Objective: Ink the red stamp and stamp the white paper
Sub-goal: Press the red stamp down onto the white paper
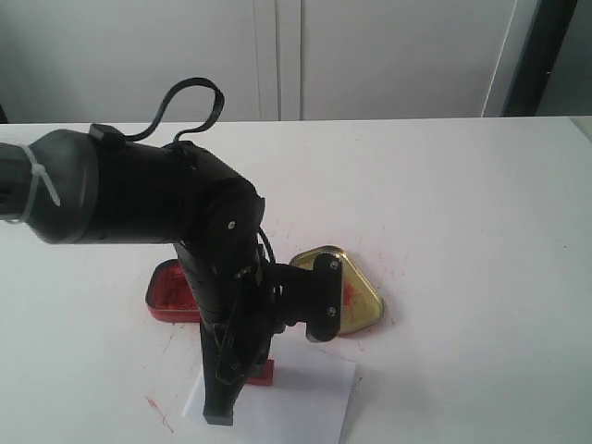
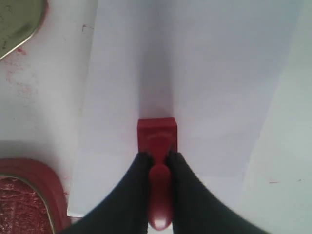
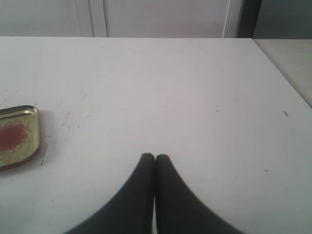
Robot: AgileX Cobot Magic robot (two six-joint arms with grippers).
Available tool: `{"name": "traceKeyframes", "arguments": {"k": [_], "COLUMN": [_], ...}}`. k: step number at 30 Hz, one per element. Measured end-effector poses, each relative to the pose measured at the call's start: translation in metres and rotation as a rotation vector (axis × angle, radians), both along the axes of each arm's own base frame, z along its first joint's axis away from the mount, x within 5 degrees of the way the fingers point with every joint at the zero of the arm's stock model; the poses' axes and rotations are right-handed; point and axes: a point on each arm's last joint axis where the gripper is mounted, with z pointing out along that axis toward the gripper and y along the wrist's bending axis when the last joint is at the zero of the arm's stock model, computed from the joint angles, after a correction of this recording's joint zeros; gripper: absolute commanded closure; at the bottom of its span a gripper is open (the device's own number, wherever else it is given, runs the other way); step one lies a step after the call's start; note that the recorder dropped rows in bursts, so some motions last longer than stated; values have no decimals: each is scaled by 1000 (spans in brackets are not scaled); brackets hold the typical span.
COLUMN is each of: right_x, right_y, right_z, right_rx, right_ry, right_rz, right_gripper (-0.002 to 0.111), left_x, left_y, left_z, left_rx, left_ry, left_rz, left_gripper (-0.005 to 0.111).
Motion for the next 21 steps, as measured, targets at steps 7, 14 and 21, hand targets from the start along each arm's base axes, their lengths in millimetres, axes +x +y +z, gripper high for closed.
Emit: {"name": "traceKeyframes", "arguments": {"k": [7,14,21], "right_x": [0,0,0], "right_y": [0,0,0], "right_z": [0,0,0], "right_rx": [0,0,0], "right_ry": [0,0,0], "right_rz": [0,0,0], "right_gripper": [108,108,108], "left_x": [-4,-2,-11], "left_y": [-5,-8,-15], "left_z": [-2,-9,-9], "left_rx": [10,27,64], "left_ry": [-28,-39,-108], "left_rz": [-13,-5,-35], "left_gripper": [107,107,107]}}
